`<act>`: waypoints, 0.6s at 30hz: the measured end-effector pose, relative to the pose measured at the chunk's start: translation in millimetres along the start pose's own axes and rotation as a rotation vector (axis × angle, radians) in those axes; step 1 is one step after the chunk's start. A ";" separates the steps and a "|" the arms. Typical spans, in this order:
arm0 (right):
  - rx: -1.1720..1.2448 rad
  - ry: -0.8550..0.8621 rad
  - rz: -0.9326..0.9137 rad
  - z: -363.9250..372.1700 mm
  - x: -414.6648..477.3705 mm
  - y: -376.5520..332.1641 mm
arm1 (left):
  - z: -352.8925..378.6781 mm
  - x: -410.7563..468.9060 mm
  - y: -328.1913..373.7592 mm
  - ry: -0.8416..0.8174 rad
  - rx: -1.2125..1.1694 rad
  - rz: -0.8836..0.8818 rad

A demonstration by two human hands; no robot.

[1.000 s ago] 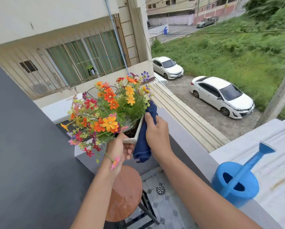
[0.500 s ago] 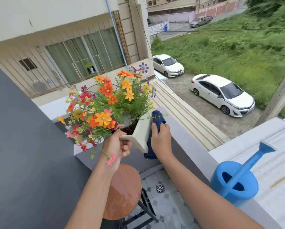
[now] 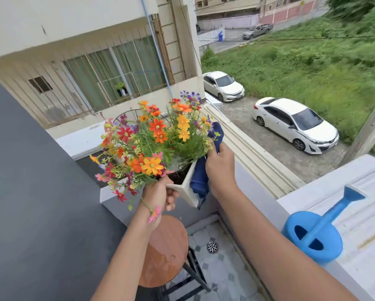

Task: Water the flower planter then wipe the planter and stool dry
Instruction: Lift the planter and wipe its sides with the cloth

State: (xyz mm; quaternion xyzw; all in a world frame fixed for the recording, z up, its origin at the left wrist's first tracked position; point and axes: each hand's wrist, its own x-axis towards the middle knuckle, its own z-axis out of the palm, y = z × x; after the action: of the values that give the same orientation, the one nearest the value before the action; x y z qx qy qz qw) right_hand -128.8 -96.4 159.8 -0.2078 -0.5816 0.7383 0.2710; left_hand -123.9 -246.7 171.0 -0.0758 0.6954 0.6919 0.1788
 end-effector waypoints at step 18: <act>-0.383 -0.404 0.339 -39.7 29.4 -32.6 | -41.0 8.9 22.5 0.027 0.196 -0.028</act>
State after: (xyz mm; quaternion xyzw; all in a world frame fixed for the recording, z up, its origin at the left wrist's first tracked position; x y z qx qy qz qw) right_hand -121.5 -42.2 182.3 -0.1983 -0.7091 0.6763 -0.0207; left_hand -145.9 -285.4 188.0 -0.0769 0.7609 0.6170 0.1856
